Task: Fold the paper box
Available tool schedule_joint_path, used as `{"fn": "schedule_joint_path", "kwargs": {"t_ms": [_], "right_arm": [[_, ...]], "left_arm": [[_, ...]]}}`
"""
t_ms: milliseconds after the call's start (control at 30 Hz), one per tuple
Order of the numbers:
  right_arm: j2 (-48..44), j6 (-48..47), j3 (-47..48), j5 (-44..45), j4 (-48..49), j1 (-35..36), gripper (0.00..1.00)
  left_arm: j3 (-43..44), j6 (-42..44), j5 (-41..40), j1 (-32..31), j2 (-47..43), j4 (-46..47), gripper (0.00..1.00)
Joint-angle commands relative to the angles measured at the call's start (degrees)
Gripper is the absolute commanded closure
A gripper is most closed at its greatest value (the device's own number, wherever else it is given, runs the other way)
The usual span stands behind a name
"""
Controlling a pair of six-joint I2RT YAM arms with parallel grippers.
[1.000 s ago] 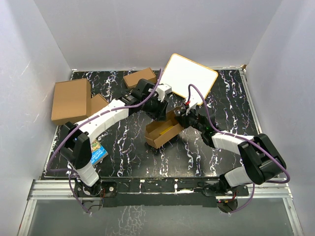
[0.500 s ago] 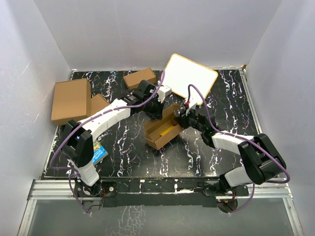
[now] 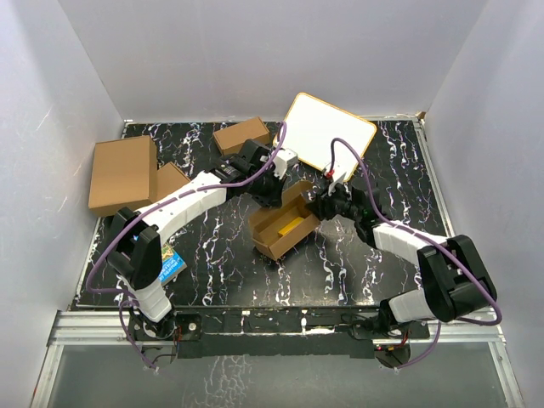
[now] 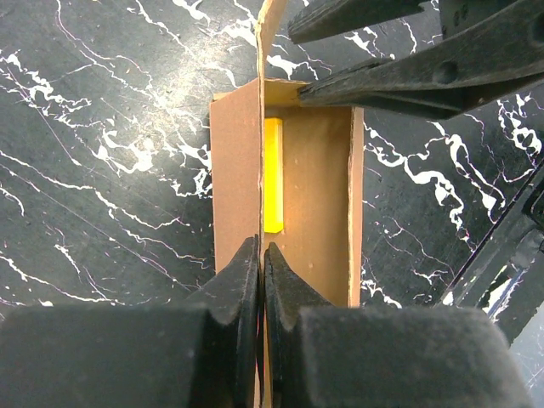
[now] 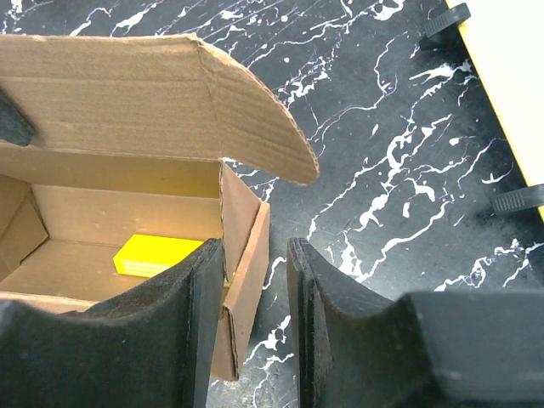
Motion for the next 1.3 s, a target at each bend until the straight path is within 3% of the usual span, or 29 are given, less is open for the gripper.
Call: {"fn": "schedule_joint_path", "kwargs": {"t_ms": [0,200,333,433,467,567,633,700,933,1267], "right_arm": [[-3.0,-4.3,4.1,-6.8,-3.3,-2.4,0.61],[-6.0,-10.6,6.7,-15.0,-12.7,-7.5,0.61],[-8.0,-20.2,9.0,-26.0,-23.2,-11.1,0.65],[-8.3,-43.6,12.7,-36.7,-44.5,-11.8,0.73],[-7.9,-57.0,13.5,-39.5,-52.5,-11.8,0.76],[-5.0,-85.3,12.9,-42.7,-72.2,-11.5,0.86],[-2.3,-91.0,12.3,-40.1,-76.0,-9.8,0.87],[-0.6,-87.1,12.0,-36.5,-72.2,-7.2,0.9],[-3.9,-64.3,5.9,-20.5,-41.7,5.6,0.9],[-1.9,-44.2,6.1,-8.9,-23.8,9.7,0.89]], "left_arm": [[-0.7,0.2,0.3,-0.2,-1.0,-0.3,1.0],[-1.1,-0.8,0.9,-0.3,-1.2,0.1,1.0],[-0.8,-1.0,1.0,-0.4,-0.8,0.1,1.0],[-0.3,-0.9,1.0,-0.5,-0.4,-0.2,1.0],[-0.3,-1.0,1.1,-0.6,-0.3,-0.2,1.0],[-0.1,-1.3,1.2,-0.7,-0.2,-0.2,1.0],[0.0,-1.5,1.2,-0.8,-0.1,-0.2,1.0],[0.0,-1.7,1.5,-0.9,-0.2,0.0,1.0],[-0.1,-2.4,2.4,-1.2,0.1,0.2,1.0],[-2.0,-4.9,8.3,-1.8,0.6,2.5,1.0]]}}
